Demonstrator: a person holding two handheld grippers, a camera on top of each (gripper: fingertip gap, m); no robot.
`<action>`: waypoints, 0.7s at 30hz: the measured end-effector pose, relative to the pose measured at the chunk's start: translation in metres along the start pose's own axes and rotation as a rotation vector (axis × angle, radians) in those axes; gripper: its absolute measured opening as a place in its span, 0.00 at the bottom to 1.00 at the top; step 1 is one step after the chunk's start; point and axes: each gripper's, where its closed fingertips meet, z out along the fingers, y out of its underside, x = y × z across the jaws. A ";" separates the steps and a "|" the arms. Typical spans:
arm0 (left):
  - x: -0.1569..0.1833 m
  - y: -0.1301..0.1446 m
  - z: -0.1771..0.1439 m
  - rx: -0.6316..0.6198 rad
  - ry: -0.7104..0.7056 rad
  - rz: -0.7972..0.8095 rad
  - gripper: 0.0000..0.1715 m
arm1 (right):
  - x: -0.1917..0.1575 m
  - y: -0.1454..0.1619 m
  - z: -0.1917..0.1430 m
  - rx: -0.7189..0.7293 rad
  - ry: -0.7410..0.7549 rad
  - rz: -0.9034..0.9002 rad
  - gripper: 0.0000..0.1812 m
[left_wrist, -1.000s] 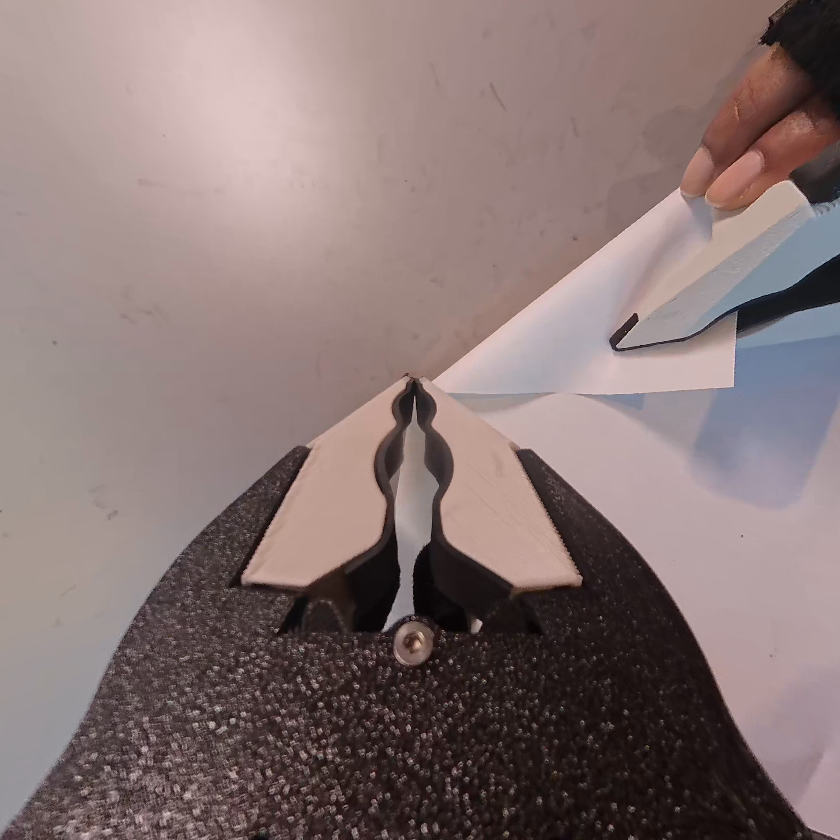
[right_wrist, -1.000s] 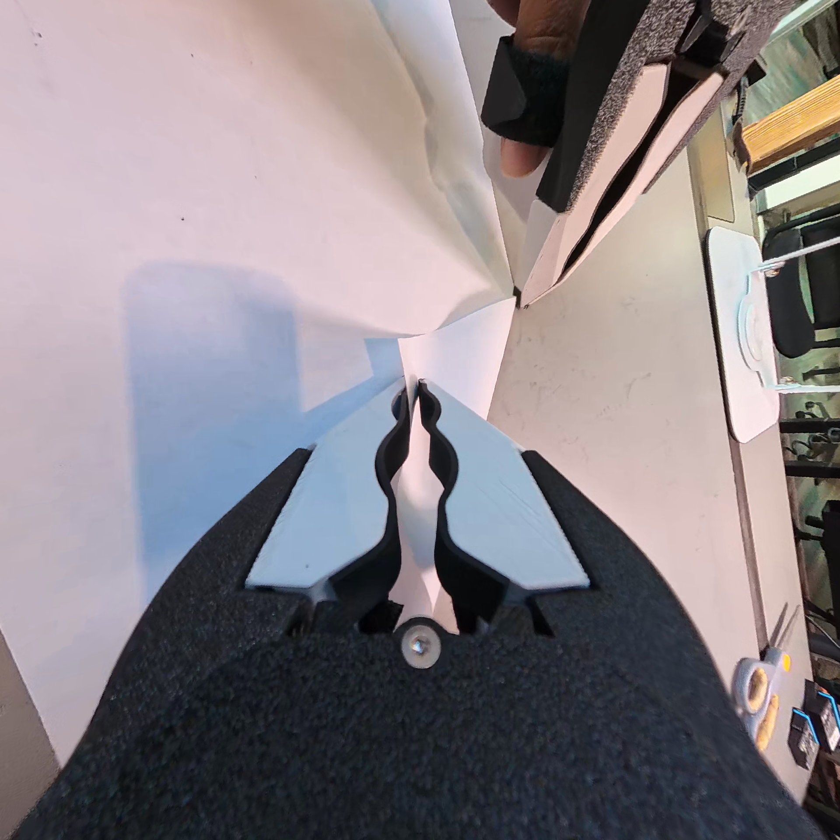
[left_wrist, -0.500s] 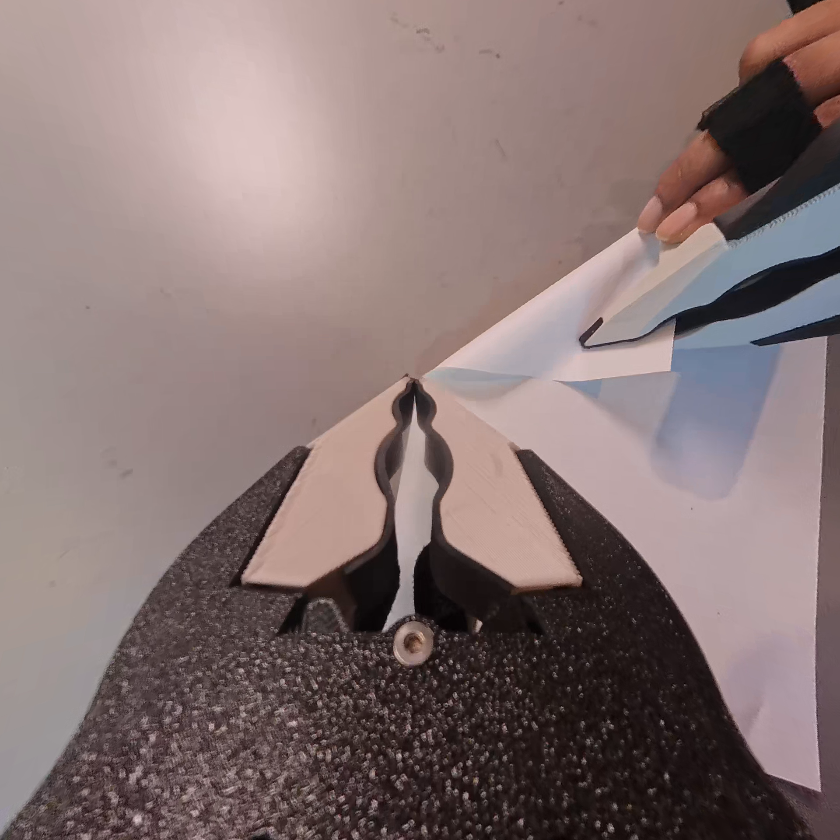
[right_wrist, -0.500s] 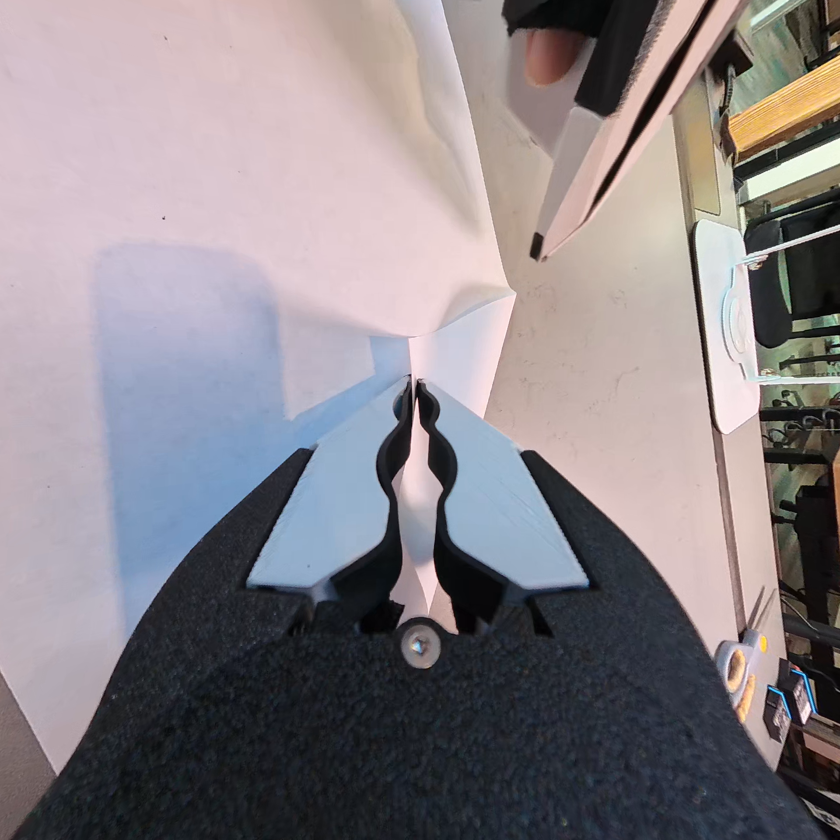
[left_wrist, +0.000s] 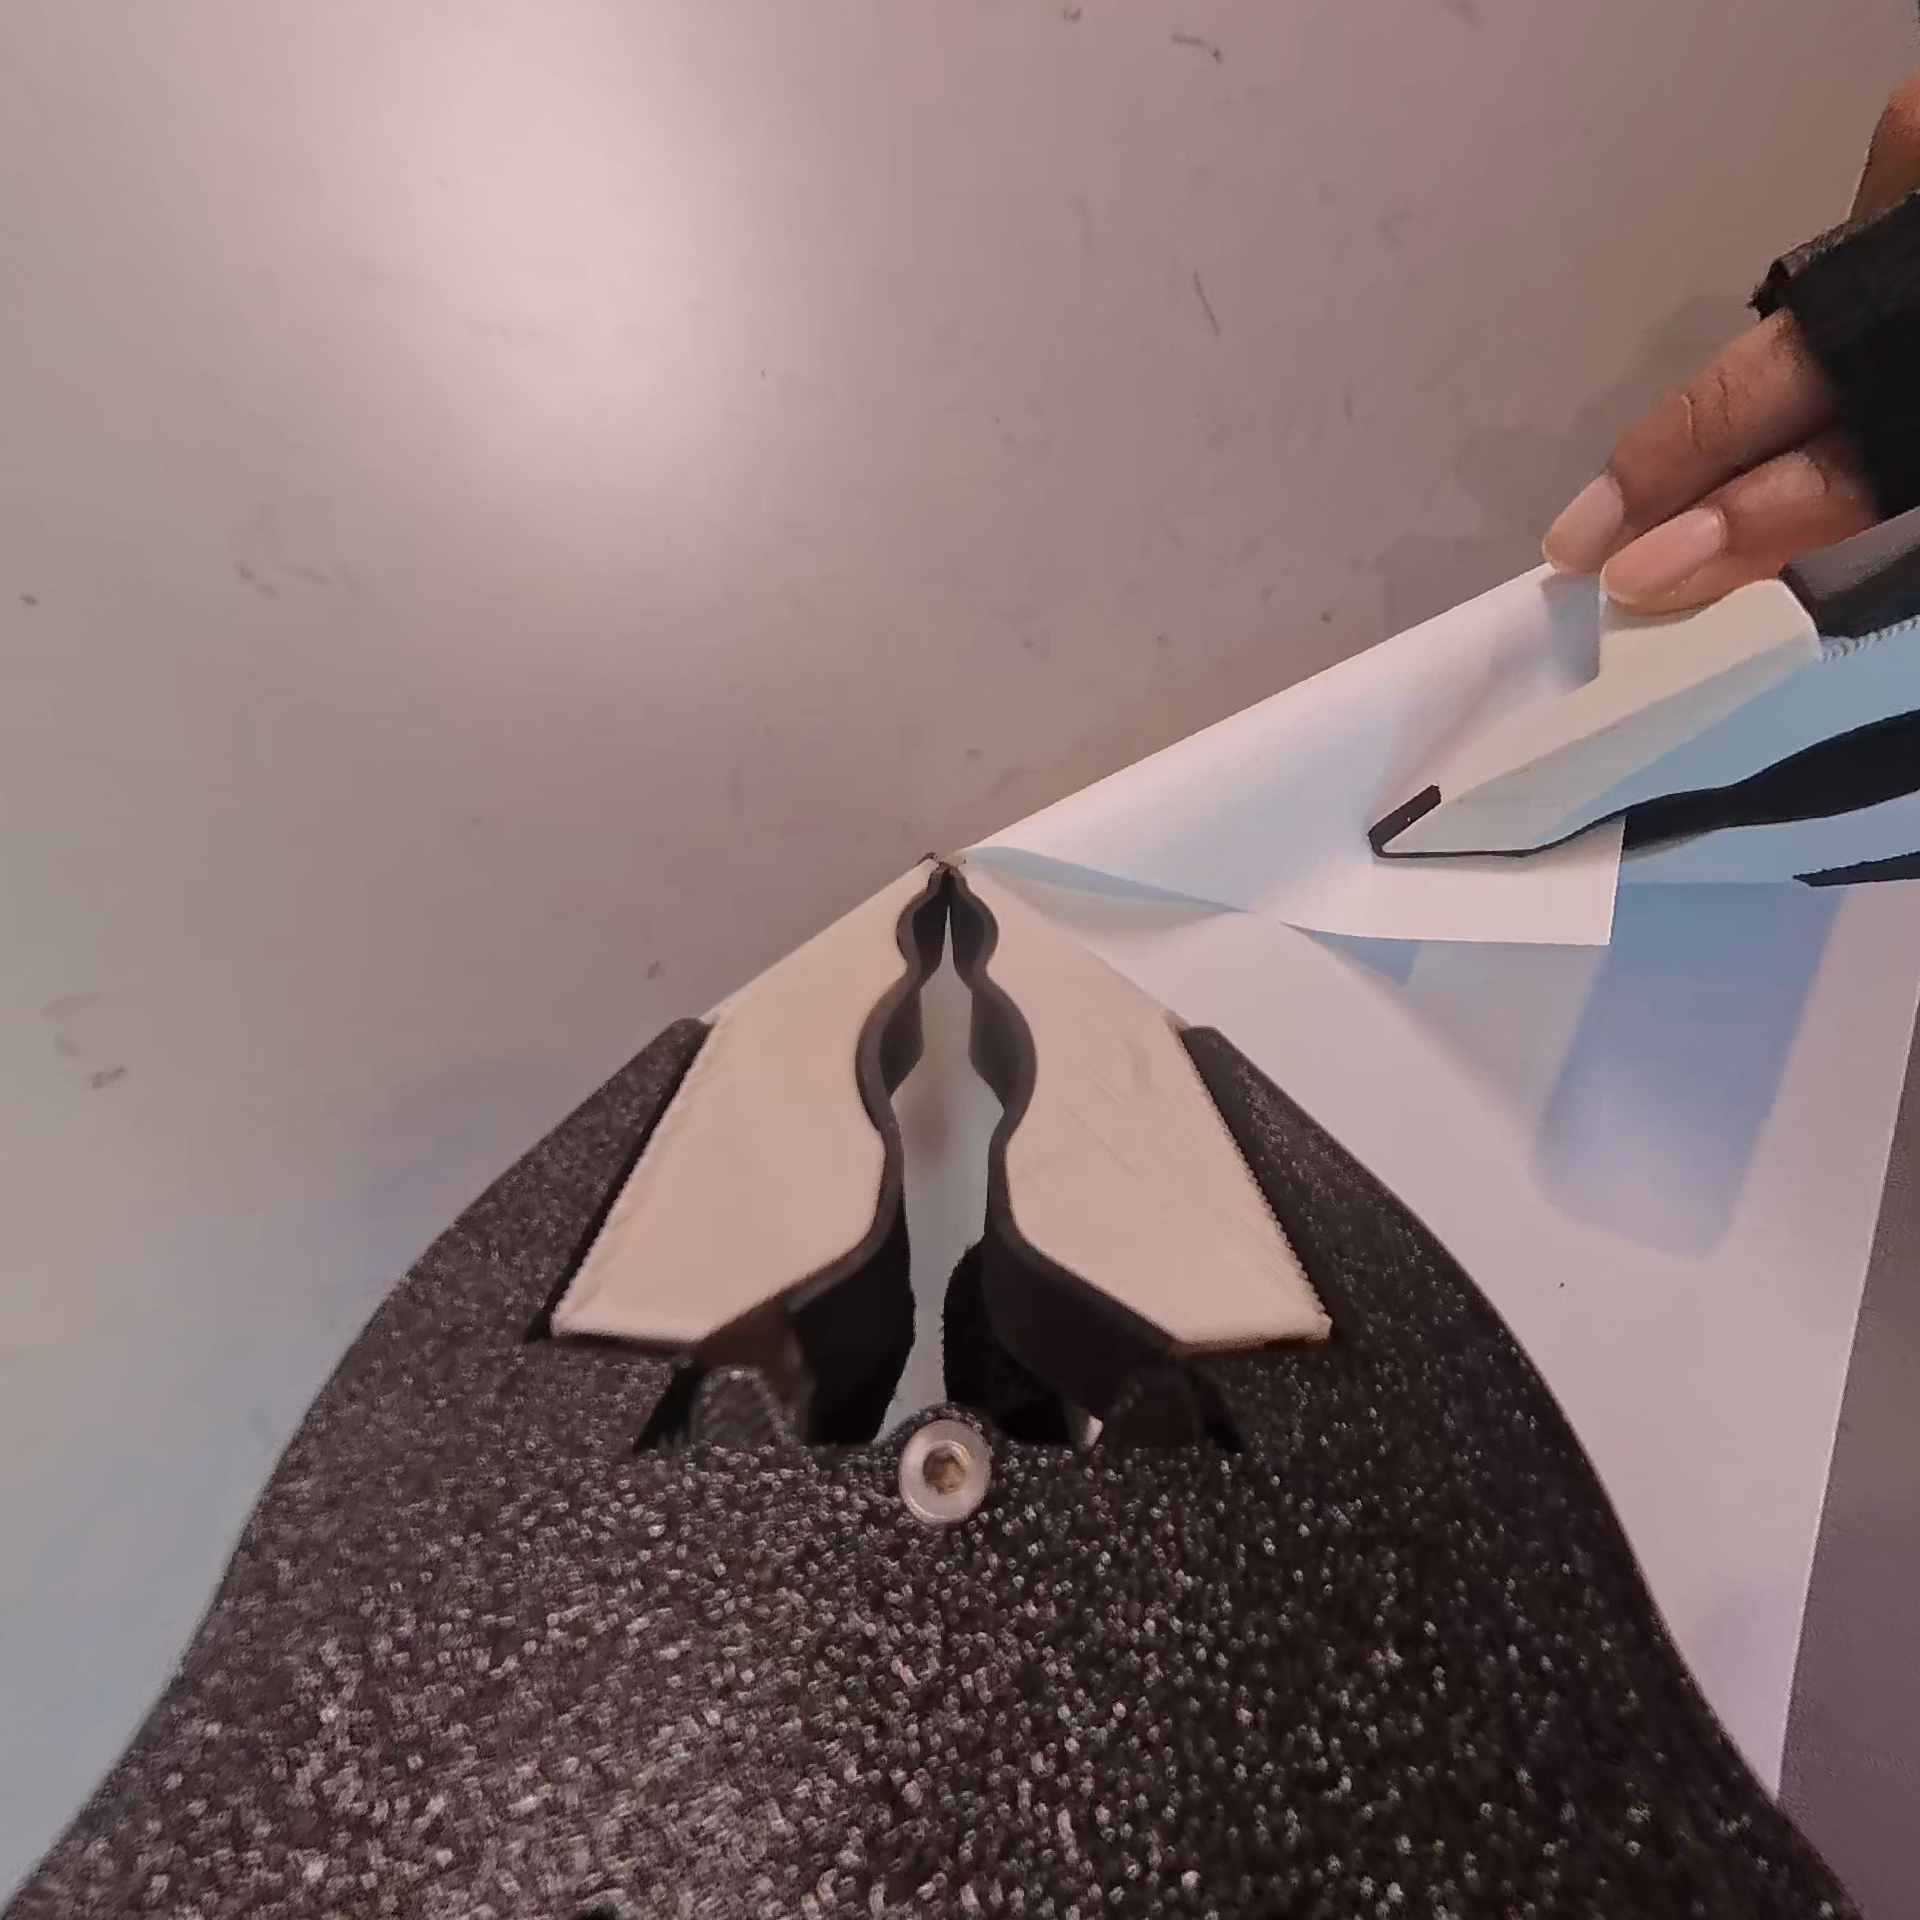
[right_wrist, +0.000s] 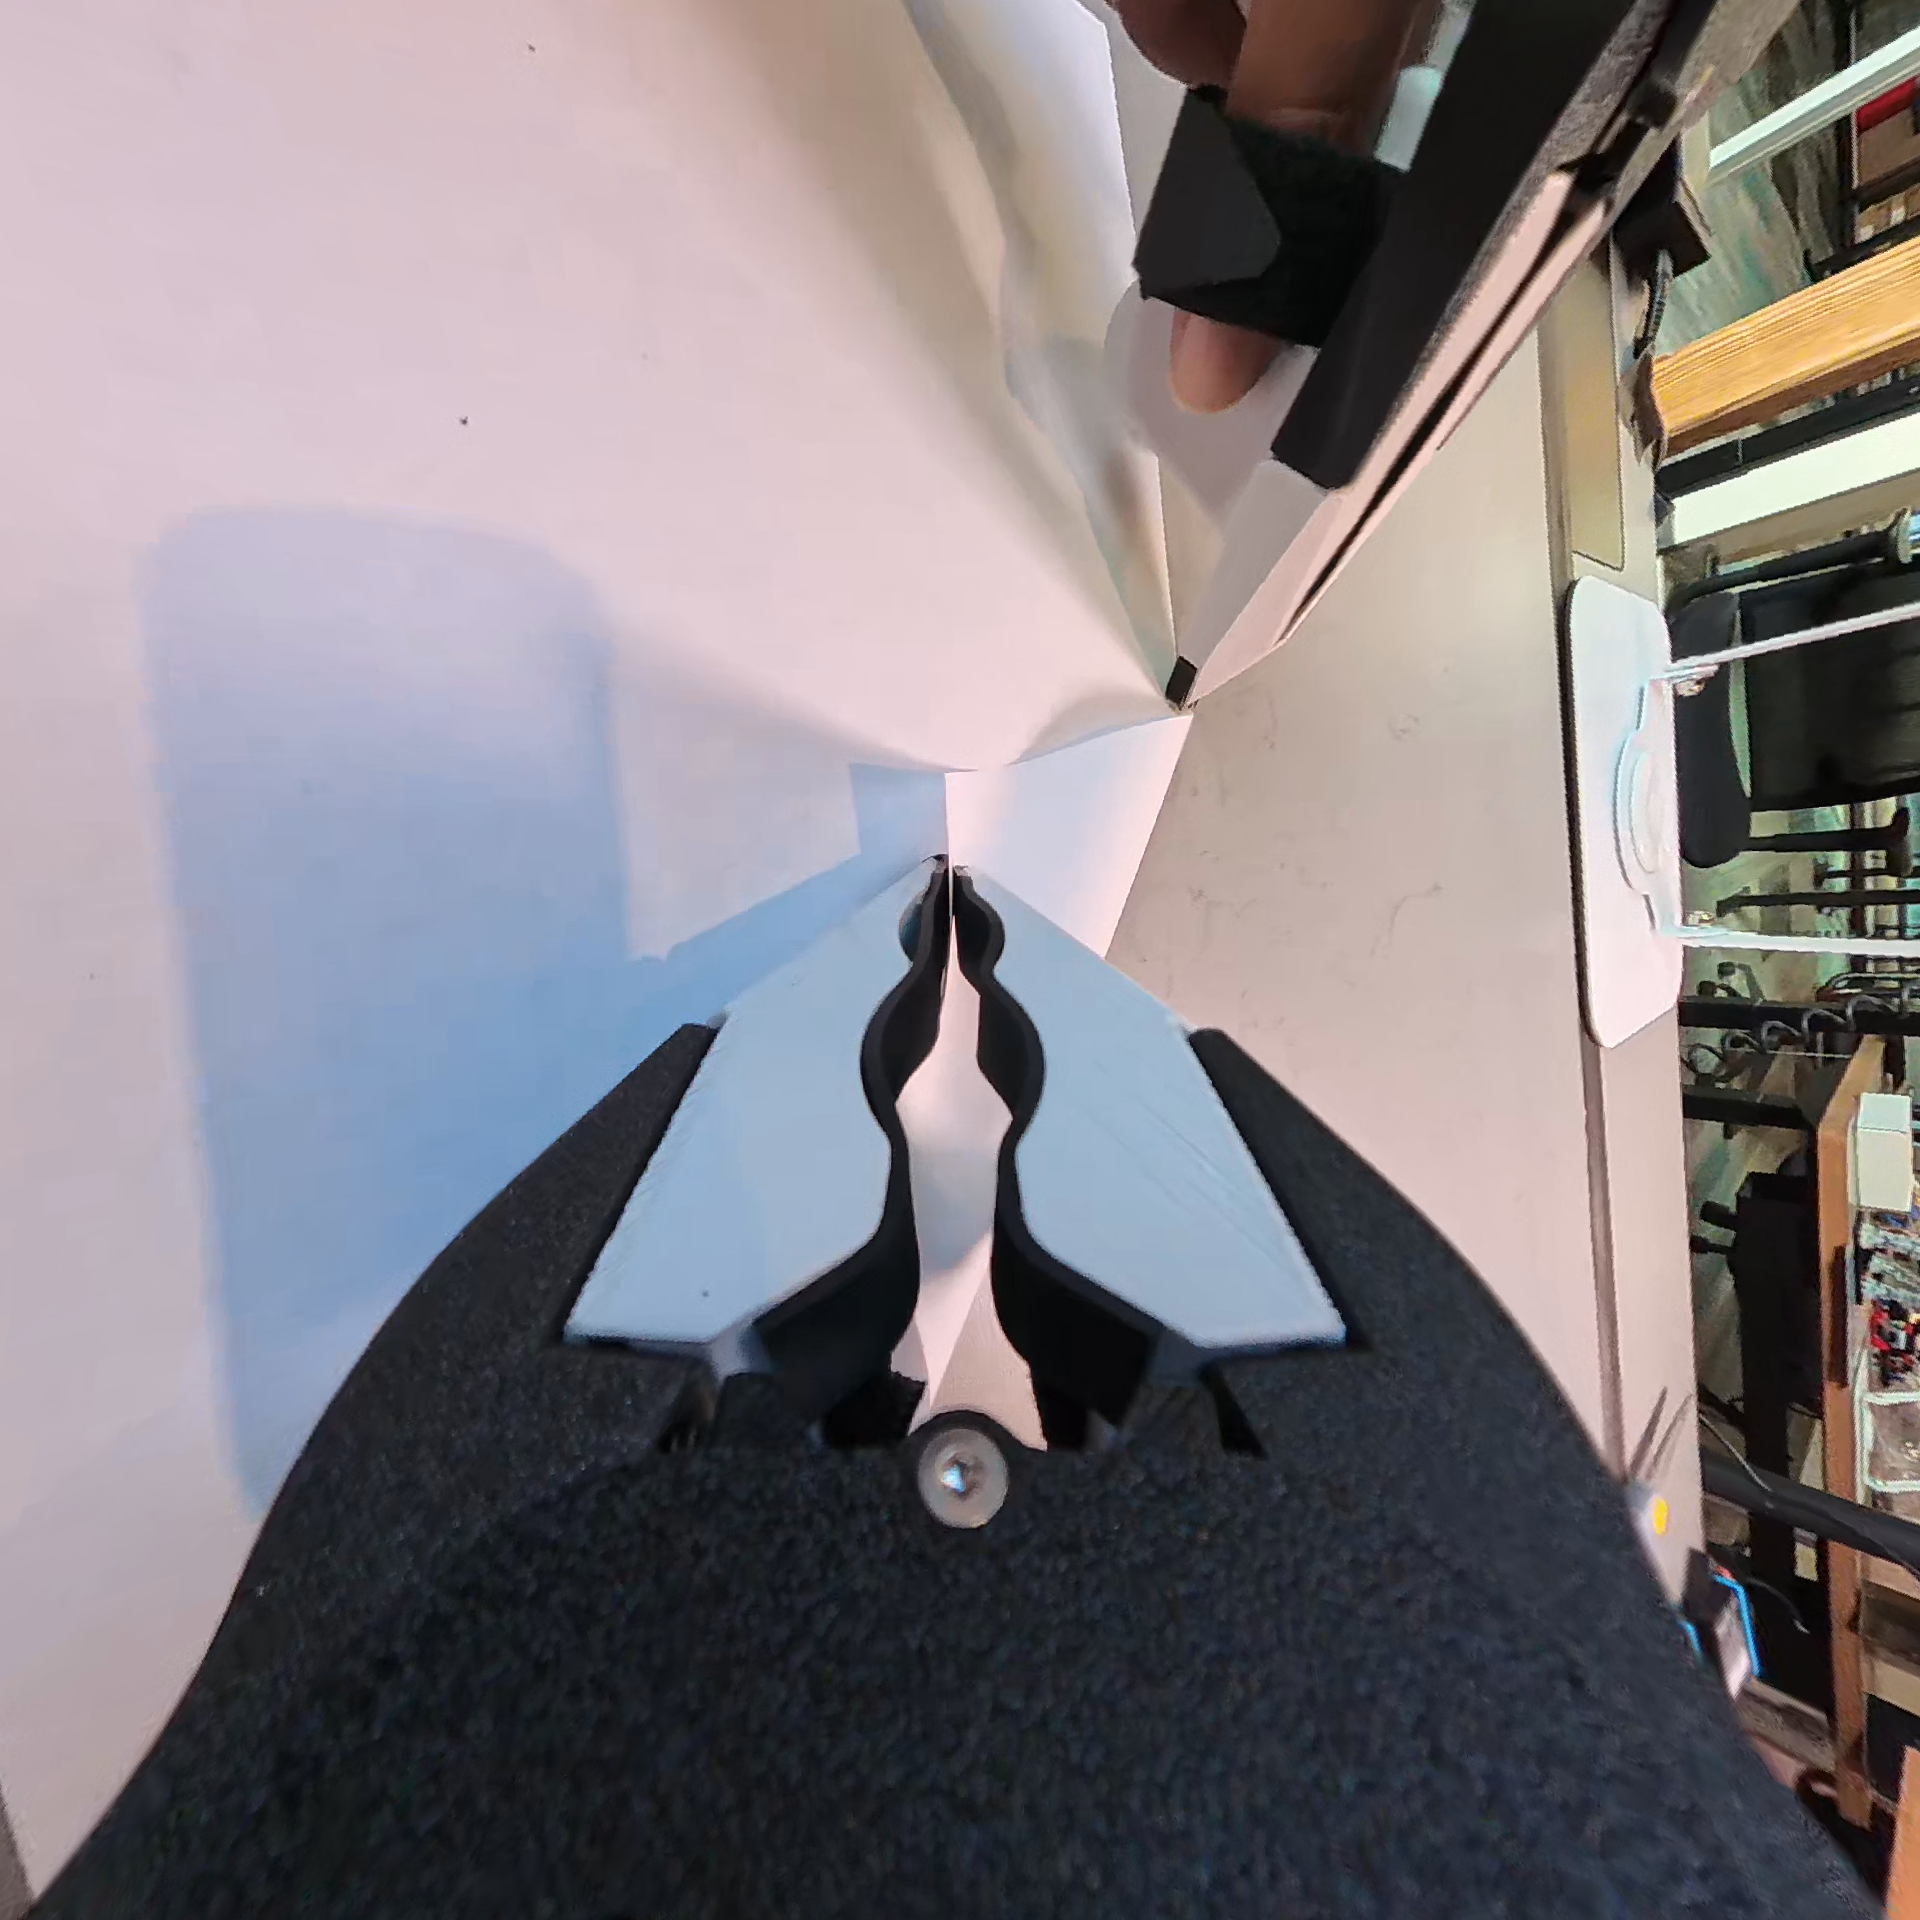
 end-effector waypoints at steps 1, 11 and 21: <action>0.000 0.000 0.000 -0.002 -0.003 -0.005 0.00 | -0.001 -0.001 0.000 0.001 0.001 -0.013 0.00; 0.000 0.000 0.001 -0.060 -0.057 0.024 0.00 | -0.002 -0.002 0.000 -0.019 -0.013 -0.057 0.00; 0.000 0.000 0.001 -0.077 -0.052 -0.003 0.00 | -0.005 -0.005 0.000 -0.016 -0.034 -0.119 0.00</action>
